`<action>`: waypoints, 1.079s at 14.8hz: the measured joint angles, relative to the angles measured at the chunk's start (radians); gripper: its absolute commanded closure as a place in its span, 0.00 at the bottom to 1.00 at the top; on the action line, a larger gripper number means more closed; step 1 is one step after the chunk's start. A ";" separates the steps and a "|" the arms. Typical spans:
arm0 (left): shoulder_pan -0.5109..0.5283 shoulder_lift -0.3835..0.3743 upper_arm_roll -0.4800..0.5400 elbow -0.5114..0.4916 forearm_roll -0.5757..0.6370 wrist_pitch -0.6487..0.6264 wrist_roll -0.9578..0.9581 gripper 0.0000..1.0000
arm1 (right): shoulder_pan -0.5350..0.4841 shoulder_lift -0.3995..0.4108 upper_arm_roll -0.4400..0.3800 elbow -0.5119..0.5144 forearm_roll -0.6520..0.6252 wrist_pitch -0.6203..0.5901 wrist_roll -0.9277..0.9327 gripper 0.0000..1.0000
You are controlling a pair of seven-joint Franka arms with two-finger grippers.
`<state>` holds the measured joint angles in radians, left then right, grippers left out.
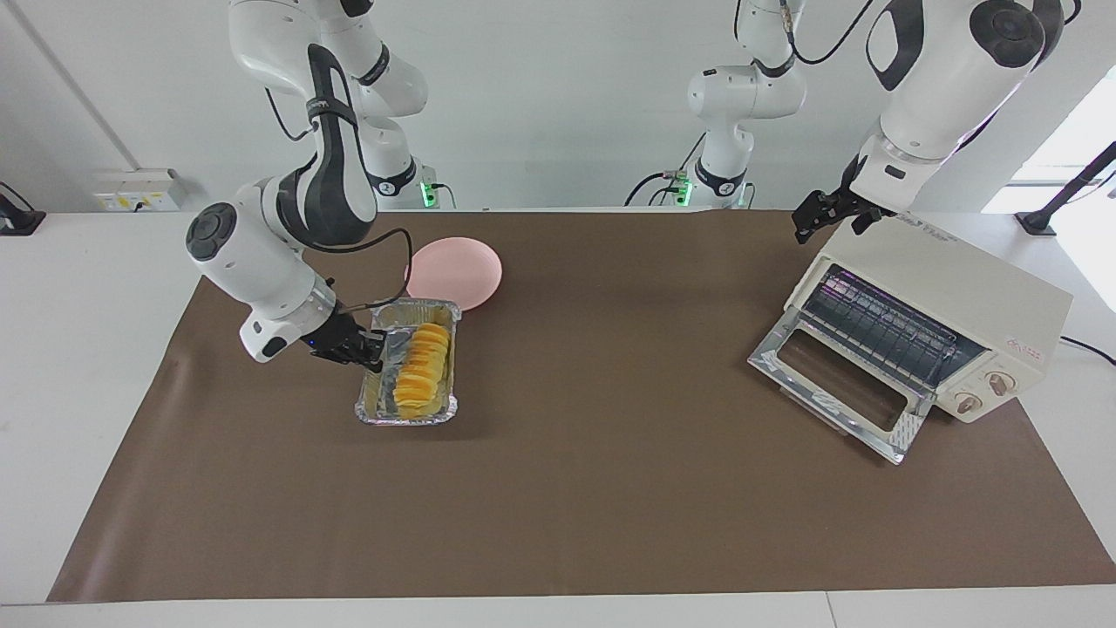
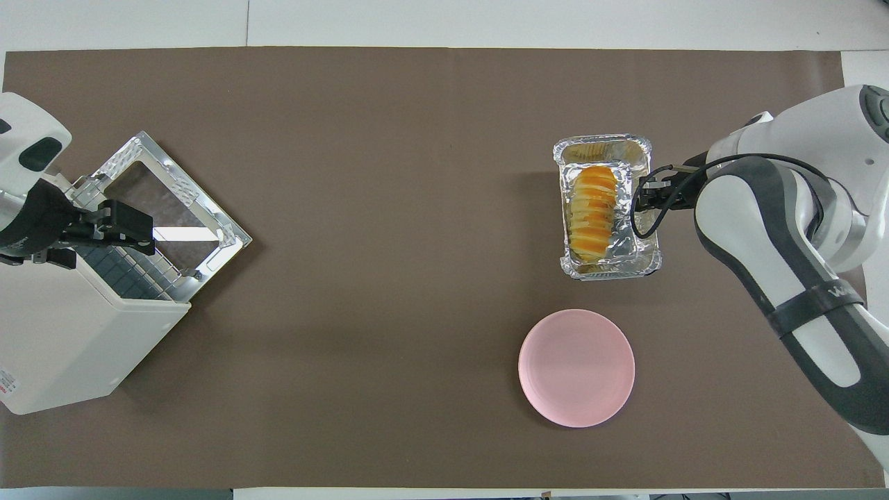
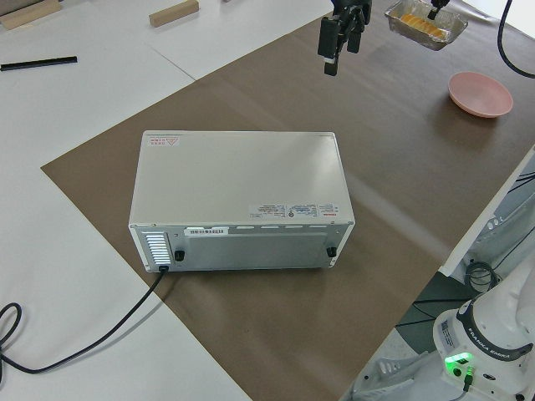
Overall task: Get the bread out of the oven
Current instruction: 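Drag the foil tray farther along the table with the right gripper, then release the tray and lower the right gripper onto the bread roll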
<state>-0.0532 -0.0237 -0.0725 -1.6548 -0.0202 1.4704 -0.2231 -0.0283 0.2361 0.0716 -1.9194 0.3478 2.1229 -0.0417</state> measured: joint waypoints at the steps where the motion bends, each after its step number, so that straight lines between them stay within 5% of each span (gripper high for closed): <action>1: 0.000 0.000 0.000 0.000 0.000 0.000 0.000 0.00 | 0.003 -0.006 0.004 -0.034 0.022 0.028 -0.013 1.00; 10: 0.002 -0.020 0.003 0.001 0.000 0.000 0.000 0.00 | 0.013 -0.040 0.010 -0.183 0.034 0.155 -0.049 1.00; 11: 0.002 -0.020 0.003 0.001 0.000 0.000 0.000 0.00 | 0.013 -0.041 0.010 -0.190 0.034 0.160 -0.049 0.84; 13: 0.002 -0.020 0.003 0.001 0.000 0.000 0.000 0.00 | 0.013 -0.043 0.010 -0.195 0.034 0.161 -0.049 0.09; 14: 0.002 -0.020 0.003 0.001 0.000 0.000 0.000 0.00 | 0.013 -0.044 0.010 -0.195 0.034 0.161 -0.049 0.00; 16: 0.002 -0.020 0.003 0.001 0.000 0.000 0.000 0.00 | 0.013 -0.049 0.010 -0.194 0.034 0.161 -0.049 0.00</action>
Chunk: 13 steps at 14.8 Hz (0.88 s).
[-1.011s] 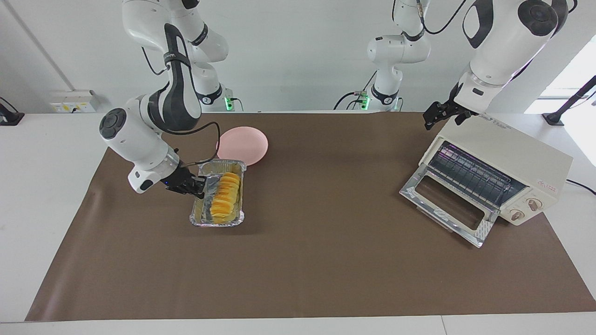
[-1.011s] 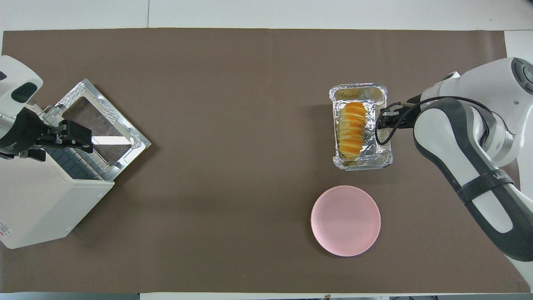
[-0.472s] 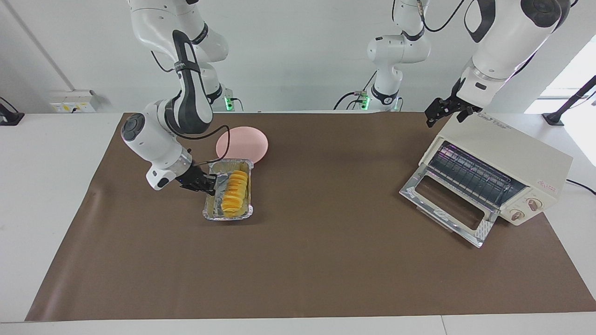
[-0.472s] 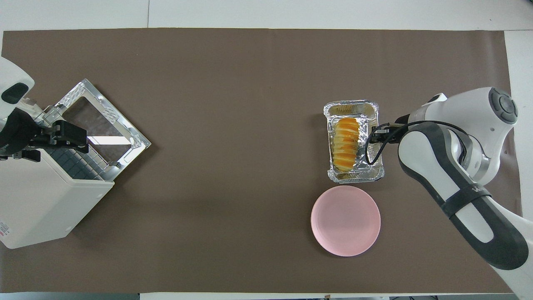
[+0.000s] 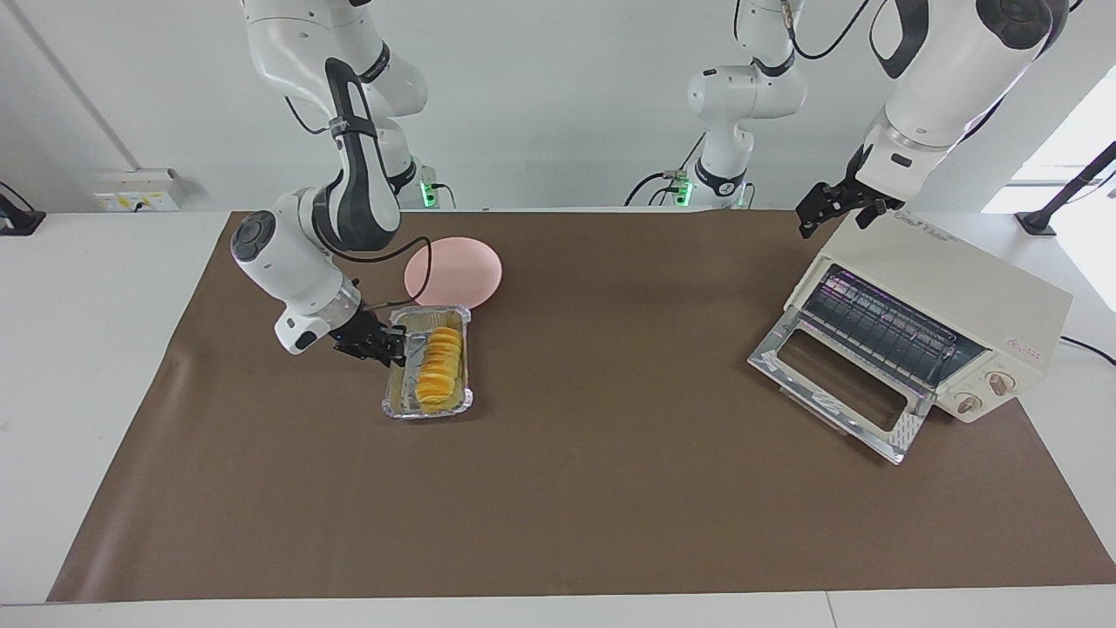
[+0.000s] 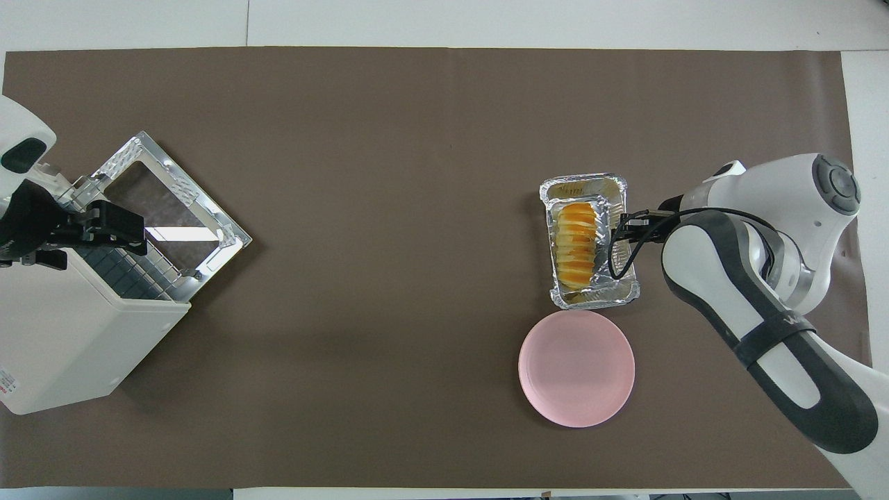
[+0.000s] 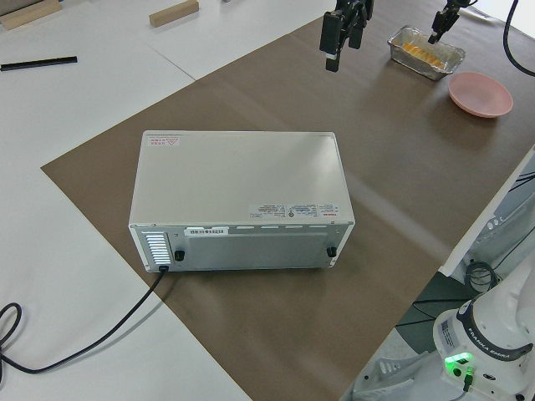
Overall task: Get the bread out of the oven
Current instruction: 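Release the tray and lower the right gripper onto the bread roll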
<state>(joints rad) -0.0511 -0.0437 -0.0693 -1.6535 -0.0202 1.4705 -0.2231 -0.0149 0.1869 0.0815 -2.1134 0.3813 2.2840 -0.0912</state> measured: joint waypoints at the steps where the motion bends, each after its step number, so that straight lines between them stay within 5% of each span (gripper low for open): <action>1: 0.000 0.000 0.000 0.000 0.000 0.000 0.000 0.00 | 0.000 -0.004 0.000 0.005 0.000 -0.005 0.000 0.00; 13: 0.001 0.000 0.000 0.000 0.000 0.000 0.000 0.00 | 0.104 -0.007 -0.001 0.073 -0.030 0.002 0.229 0.02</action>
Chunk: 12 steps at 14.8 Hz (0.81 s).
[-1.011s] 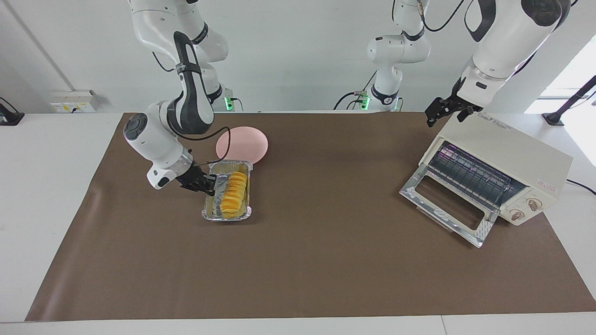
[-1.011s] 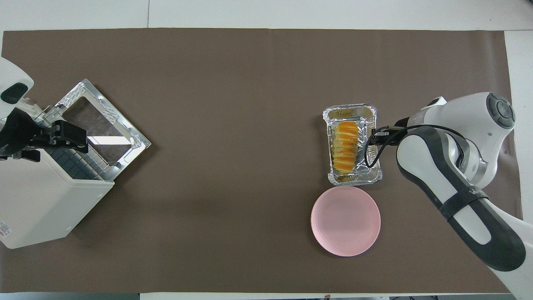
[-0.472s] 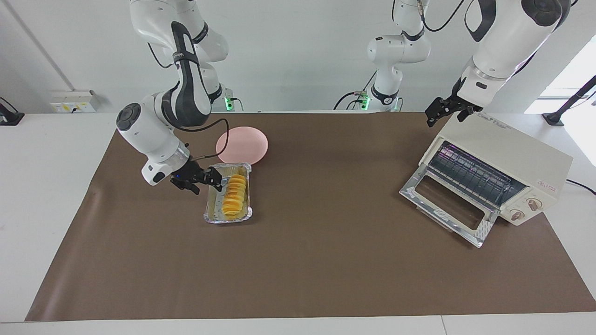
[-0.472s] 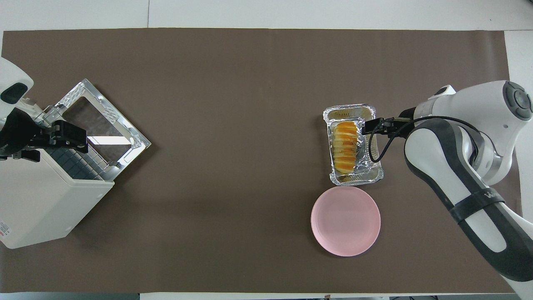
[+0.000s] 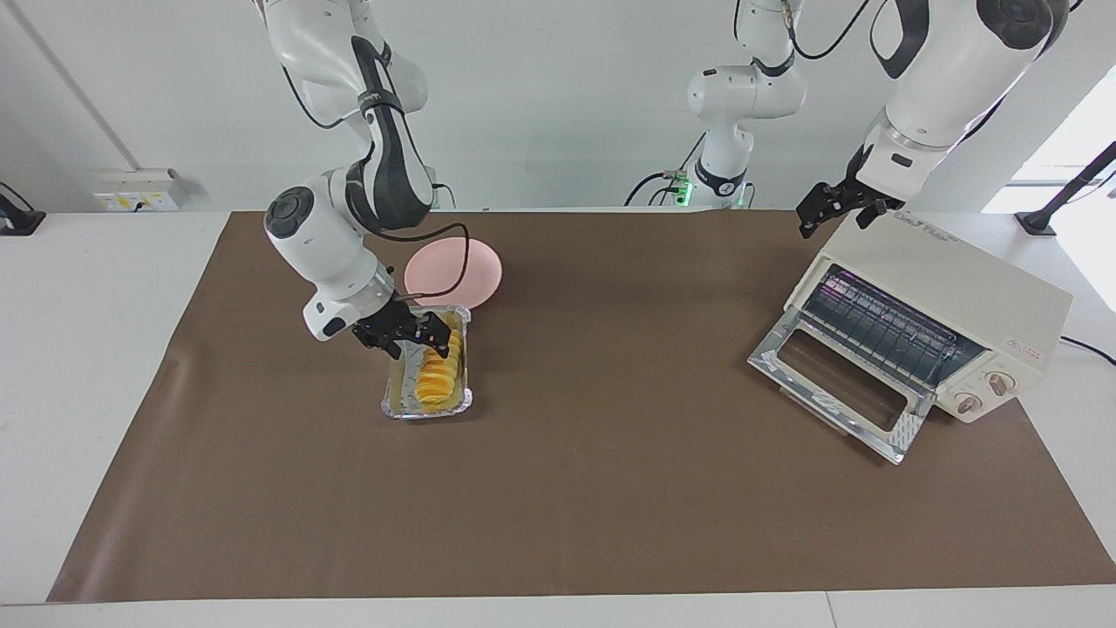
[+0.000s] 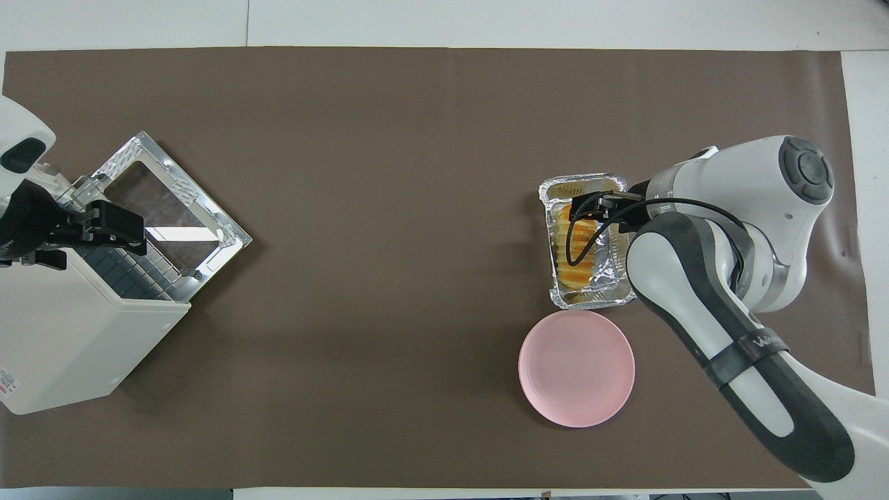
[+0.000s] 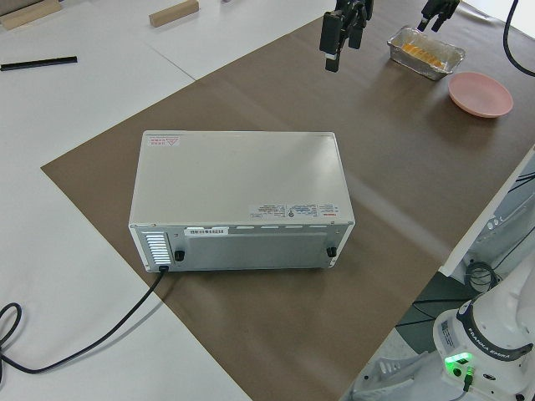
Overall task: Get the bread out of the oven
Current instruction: 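Release the tray and lower the right gripper onto the bread roll, then grasp the bread roll in the tray with the right gripper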
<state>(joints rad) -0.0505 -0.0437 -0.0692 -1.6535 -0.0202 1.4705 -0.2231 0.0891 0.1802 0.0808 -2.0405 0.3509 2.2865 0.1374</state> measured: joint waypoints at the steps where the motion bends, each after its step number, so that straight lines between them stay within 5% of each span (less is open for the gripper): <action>1: 0.000 0.000 0.000 0.000 0.000 0.000 0.000 0.00 | 0.000 0.011 -0.001 -0.001 0.000 0.011 0.000 0.04; 6: 0.000 0.000 0.000 0.000 0.000 0.000 0.000 0.00 | 0.016 0.063 0.000 -0.005 0.000 0.040 0.029 0.10; 8: 0.000 0.000 0.000 0.000 0.000 0.000 0.000 0.00 | 0.036 0.072 0.000 -0.009 0.000 0.049 0.048 0.27; 10: 0.000 0.000 0.000 0.000 0.000 0.000 0.000 0.00 | 0.045 0.073 0.000 -0.019 0.000 0.050 0.054 0.33; 12: 0.000 0.000 0.000 0.000 0.000 0.000 0.000 0.00 | 0.045 0.073 -0.002 -0.036 0.000 0.051 0.054 0.56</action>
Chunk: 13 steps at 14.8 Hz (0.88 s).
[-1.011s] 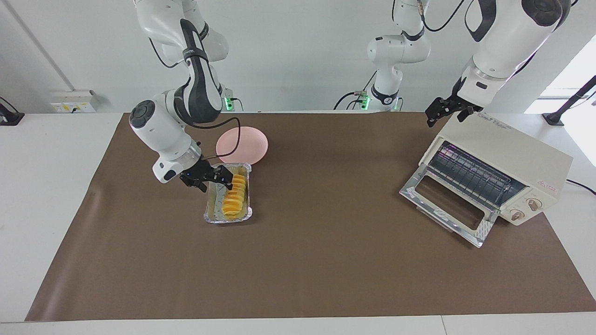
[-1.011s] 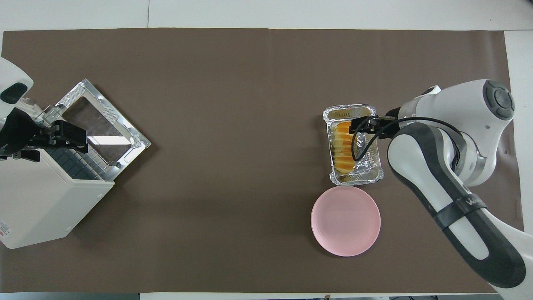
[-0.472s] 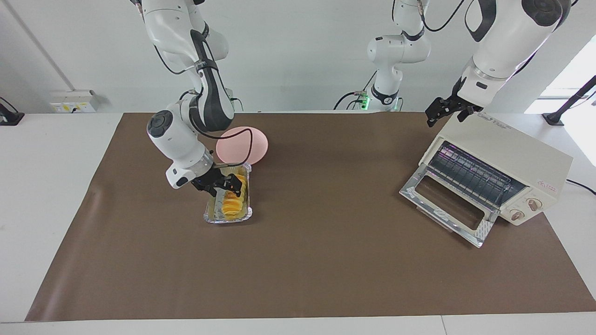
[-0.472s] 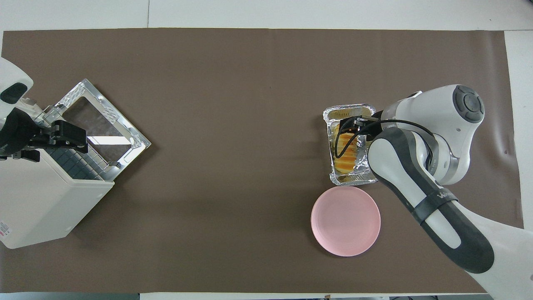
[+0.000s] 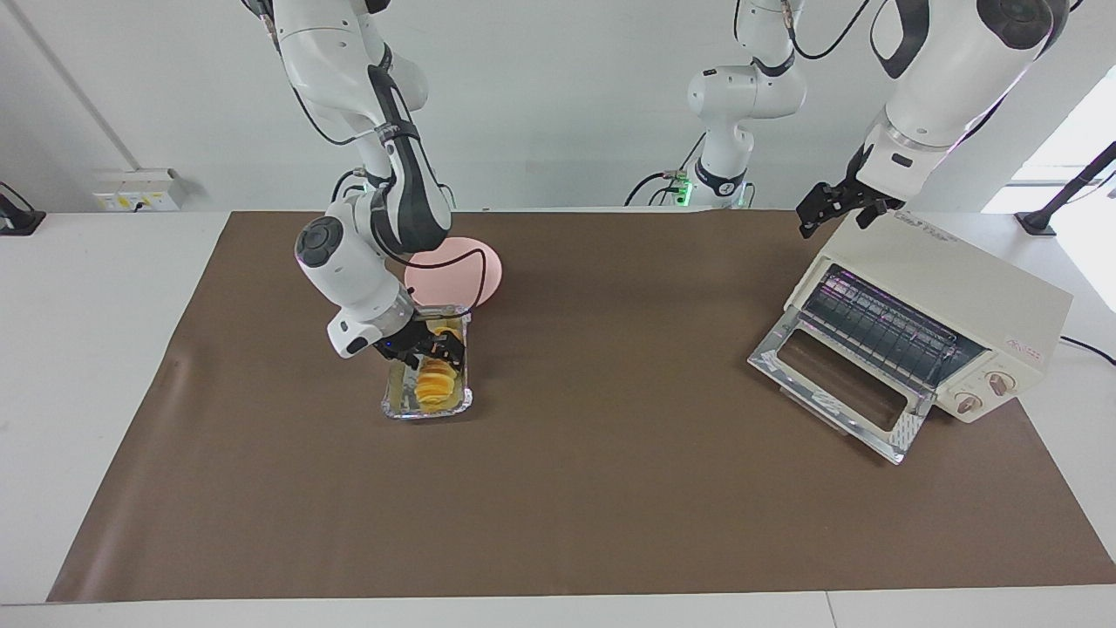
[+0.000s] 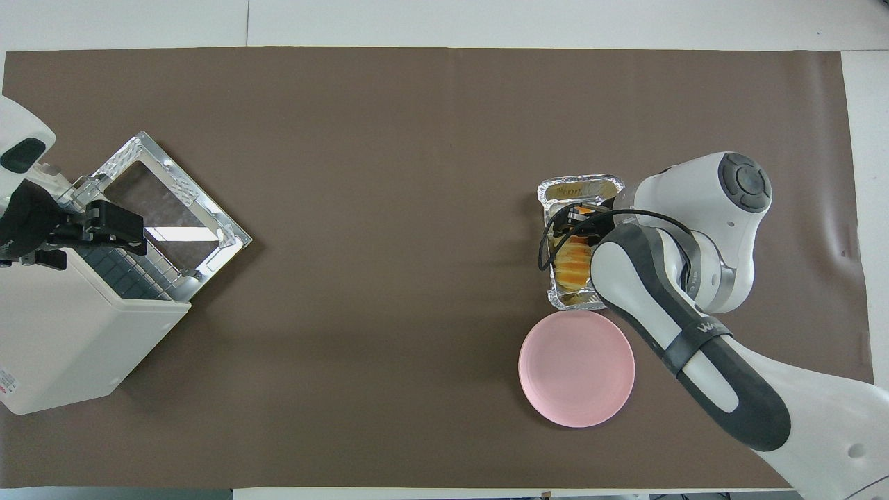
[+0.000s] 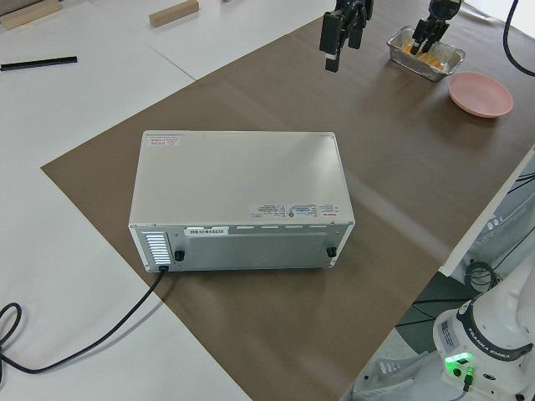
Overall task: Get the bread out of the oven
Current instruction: 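Grasp the bread roll in the tray with the right gripper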
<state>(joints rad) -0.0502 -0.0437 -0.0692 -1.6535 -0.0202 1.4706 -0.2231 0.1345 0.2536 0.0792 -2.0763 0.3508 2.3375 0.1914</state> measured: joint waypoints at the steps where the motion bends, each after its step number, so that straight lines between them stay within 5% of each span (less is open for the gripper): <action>1: 0.000 0.000 0.000 0.000 0.000 0.000 0.000 0.00 | 0.000 0.000 -0.001 -0.005 0.000 0.001 0.000 0.76; 2: 0.000 0.000 0.000 0.000 0.000 0.000 0.000 0.00 | 0.000 0.000 -0.002 -0.008 0.000 0.001 0.000 0.97; 3: 0.000 0.000 0.000 0.000 0.000 0.000 0.000 0.00 | -0.001 0.000 -0.004 -0.009 0.000 0.001 0.000 1.00; 8: 0.001 0.000 0.000 0.000 0.000 0.000 0.000 0.00 | -0.011 -0.012 -0.008 0.007 0.000 -0.014 0.000 1.00; 13: 0.001 0.000 0.000 0.000 0.000 0.000 0.000 0.00 | -0.057 -0.073 -0.013 0.169 -0.001 -0.253 0.000 1.00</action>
<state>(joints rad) -0.0495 -0.0437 -0.0692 -1.6535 -0.0202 1.4706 -0.2231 0.0777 0.1806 0.0658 -1.9075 0.3501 2.0846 0.1916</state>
